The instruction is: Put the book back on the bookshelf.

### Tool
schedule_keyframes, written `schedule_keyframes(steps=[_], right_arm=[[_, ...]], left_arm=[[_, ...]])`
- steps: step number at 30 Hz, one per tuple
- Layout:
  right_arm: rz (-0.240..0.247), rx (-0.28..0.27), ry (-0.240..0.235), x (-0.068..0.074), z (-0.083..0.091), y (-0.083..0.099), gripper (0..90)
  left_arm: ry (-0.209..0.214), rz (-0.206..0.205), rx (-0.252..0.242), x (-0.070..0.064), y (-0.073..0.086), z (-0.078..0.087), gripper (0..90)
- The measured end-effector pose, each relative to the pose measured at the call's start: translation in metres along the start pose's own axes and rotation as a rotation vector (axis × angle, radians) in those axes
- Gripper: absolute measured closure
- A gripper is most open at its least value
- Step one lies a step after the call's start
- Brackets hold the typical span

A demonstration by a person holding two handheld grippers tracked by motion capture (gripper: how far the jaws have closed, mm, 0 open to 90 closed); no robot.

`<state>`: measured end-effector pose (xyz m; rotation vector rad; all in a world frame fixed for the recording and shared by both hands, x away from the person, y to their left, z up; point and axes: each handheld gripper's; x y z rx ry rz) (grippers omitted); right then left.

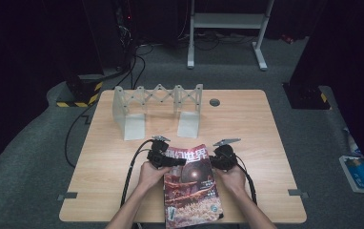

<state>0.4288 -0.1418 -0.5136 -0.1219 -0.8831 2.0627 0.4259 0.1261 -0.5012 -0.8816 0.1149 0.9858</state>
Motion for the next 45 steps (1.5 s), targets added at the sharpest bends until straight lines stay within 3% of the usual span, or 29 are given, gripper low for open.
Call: schedule_keyframes(steps=[5, 11, 18, 22, 25, 31, 36, 45], right_arm=[[-0.002, -0.002, -0.01, 0.001, 0.0, 0.001, 89.7], [-0.018, -0.006, -0.032, 0.001, 0.003, 0.003, 89.6], [0.017, -0.018, -0.038, 0.003, 0.009, 0.007, 87.9], [0.007, -0.039, -0.044, -0.001, 0.018, 0.012, 83.0], [-0.004, -0.054, -0.053, -0.005, 0.025, 0.017, 77.4], [0.009, -0.099, -0.016, -0.012, 0.038, 0.026, 69.6], [-0.008, -0.135, 0.012, -0.023, 0.048, 0.038, 62.1], [-0.007, -0.158, 0.111, -0.044, 0.064, 0.055, 55.9]], left_arm=[[-0.019, 0.026, -0.005, 0.0, -0.001, 0.002, 64.1], [-0.03, 0.026, -0.021, -0.006, -0.002, 0.008, 73.9], [-0.015, 0.009, -0.039, -0.013, -0.003, 0.016, 77.7], [0.007, -0.002, -0.054, -0.018, -0.004, 0.023, 78.8], [0.012, -0.032, -0.058, -0.025, -0.008, 0.028, 79.6], [0.04, -0.077, -0.063, -0.04, -0.014, 0.036, 81.6], [0.065, -0.112, -0.064, -0.051, -0.018, 0.042, 83.2], [0.092, -0.193, -0.064, -0.074, -0.023, 0.054, 83.7]])
Point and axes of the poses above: each handheld gripper's, and its own axes: z roughly backward along the jaws, y roughly out of its underside, x roughly to its left, and after that the axes turned 1 degree about -y, right-handed
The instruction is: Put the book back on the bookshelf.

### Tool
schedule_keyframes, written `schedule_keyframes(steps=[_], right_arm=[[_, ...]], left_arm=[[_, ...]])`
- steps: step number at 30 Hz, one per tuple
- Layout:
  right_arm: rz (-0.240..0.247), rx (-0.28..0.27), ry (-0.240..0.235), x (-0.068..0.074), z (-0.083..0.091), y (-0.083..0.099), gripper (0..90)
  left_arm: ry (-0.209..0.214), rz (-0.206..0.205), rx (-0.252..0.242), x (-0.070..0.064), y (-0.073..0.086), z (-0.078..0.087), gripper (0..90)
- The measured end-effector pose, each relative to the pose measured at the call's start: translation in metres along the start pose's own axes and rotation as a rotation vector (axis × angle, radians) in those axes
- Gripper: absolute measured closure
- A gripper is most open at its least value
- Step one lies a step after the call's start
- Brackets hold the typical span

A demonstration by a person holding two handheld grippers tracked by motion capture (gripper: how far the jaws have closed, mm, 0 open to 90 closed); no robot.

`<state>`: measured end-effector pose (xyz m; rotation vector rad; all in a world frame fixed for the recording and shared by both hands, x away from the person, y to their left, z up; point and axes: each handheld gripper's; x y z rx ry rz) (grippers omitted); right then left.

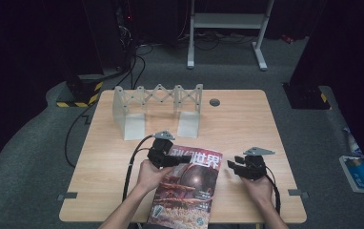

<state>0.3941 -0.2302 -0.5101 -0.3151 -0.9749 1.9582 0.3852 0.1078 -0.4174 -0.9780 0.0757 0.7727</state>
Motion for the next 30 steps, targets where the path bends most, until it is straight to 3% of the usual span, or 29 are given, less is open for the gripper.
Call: schedule_keyframes(steps=[4, 16, 21, 28, 30], right_arm=[[-0.044, -0.028, 0.012, -0.009, 0.004, 0.006, 55.8], [-0.057, -0.03, 0.095, -0.022, 0.003, 0.016, 54.2], [-0.025, -0.074, 0.118, -0.019, 0.001, 0.022, 51.7], [0.061, -0.079, 0.174, -0.011, -0.003, 0.024, 49.0], [0.065, -0.079, 0.174, -0.011, -0.003, 0.025, 48.2]], left_arm=[[-0.004, -0.019, 0.008, -0.007, -0.004, 0.003, 83.7], [0.023, -0.071, 0.015, -0.023, -0.013, 0.012, 83.7], [0.034, -0.097, 0.024, -0.028, -0.018, 0.015, 83.7], [0.044, -0.146, 0.055, -0.04, -0.031, 0.018, 83.7], [0.053, -0.164, 0.067, -0.043, -0.035, 0.019, 83.7]])
Point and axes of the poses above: each handheld gripper's, and its own axes: z roughly backward along the jaws, y roughly out of its underside, x roughly to its left, and after that the axes turned 1 degree about -y, right-handed
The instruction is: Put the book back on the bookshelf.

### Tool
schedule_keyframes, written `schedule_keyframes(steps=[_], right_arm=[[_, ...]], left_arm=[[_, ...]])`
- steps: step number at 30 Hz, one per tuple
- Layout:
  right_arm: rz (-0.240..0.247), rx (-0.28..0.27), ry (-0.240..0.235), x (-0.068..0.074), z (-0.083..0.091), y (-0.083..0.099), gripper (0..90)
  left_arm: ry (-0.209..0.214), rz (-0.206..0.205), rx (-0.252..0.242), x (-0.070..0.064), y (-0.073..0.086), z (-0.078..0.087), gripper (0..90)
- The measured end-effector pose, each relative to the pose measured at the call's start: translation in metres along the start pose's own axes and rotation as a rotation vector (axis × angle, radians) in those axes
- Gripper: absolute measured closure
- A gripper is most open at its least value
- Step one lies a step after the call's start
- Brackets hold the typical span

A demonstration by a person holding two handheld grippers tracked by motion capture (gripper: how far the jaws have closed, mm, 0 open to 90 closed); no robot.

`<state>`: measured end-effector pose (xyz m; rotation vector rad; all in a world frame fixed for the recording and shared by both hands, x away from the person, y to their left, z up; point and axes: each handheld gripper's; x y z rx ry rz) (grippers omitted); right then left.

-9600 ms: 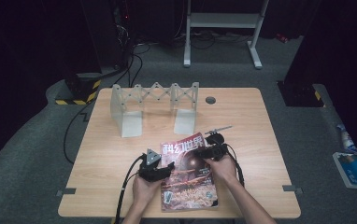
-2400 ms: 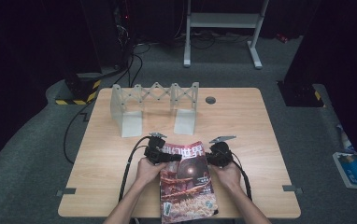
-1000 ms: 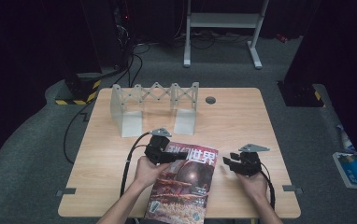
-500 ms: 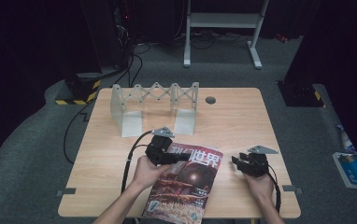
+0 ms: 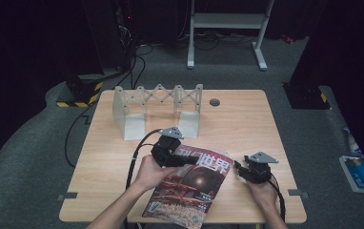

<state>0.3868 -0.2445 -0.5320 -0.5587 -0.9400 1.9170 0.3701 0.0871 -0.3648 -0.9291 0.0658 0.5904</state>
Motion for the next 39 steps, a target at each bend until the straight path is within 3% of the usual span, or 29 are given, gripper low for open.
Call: schedule_keyframes(steps=[5, 11, 15, 20, 39], right_arm=[[-0.005, -0.005, 0.004, 0.001, 0.0, 0.001, 47.9], [-0.006, -0.007, 0.008, 0.001, 0.0, 0.001, 47.5], [-0.003, -0.009, 0.008, 0.001, 0.0, 0.001, 47.5], [-0.01, -0.008, 0.011, 0.001, 0.001, 0.002, 47.1], [-0.014, -0.011, 0.015, 0.001, 0.002, 0.003, 46.6]], left_arm=[[0.017, -0.035, 0.02, -0.005, -0.011, 0.004, 83.7], [0.002, -0.063, 0.029, -0.005, -0.023, 0.018, 83.6], [-0.041, -0.084, 0.021, -0.005, -0.033, 0.038, 83.6], [-0.079, -0.093, 0.032, -0.004, -0.041, 0.051, 83.6], [-0.146, -0.097, 0.117, 0.007, -0.061, 0.054, 83.3]])
Point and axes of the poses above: each handheld gripper's, and its own axes: z roughly backward along the jaws, y roughly out of its underside, x roughly to its left, and after that the axes turned 1 degree about -y, right-handed
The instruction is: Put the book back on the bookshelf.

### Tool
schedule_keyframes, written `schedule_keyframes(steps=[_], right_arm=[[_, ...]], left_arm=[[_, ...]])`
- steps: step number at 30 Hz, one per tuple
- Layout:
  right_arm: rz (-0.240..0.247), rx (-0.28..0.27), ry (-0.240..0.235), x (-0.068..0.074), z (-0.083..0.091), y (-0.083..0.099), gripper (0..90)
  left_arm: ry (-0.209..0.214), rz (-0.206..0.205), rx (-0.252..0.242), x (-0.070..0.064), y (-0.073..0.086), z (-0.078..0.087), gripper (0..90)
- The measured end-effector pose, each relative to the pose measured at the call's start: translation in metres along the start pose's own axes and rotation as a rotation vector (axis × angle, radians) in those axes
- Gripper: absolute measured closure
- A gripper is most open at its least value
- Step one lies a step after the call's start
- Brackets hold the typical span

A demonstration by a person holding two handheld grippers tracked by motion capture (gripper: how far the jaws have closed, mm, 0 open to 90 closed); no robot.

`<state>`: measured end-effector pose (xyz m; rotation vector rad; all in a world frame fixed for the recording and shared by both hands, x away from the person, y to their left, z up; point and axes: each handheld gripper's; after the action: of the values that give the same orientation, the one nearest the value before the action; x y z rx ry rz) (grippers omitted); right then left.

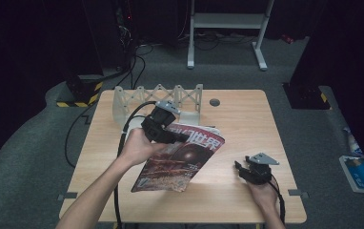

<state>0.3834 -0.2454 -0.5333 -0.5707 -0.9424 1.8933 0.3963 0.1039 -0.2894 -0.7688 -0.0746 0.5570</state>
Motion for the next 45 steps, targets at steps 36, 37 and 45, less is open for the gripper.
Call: schedule_keyframes(steps=[36, 37, 45], right_arm=[[0.003, -0.002, 0.0, 0.0, 0.0, 0.0, 45.7], [0.005, -0.003, 0.001, 0.0, 0.0, 0.0, 45.7], [0.005, -0.002, 0.002, 0.0, 0.0, 0.0, 45.3]], left_arm=[[-0.139, 0.099, 0.151, 0.039, -0.006, 0.028, 83.1], [-0.14, 0.104, 0.153, 0.041, -0.005, 0.029, 83.1], [-0.187, 0.153, 0.149, 0.058, 0.0, 0.039, 83.1]])
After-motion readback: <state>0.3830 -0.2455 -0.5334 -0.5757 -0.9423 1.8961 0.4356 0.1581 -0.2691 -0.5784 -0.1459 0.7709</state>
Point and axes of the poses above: each handheld gripper's, and its own axes: z roughly backward along the jaws, y roughly out of its underside, x roughly to its left, and after that the axes turned 1 degree about -y, right-handed
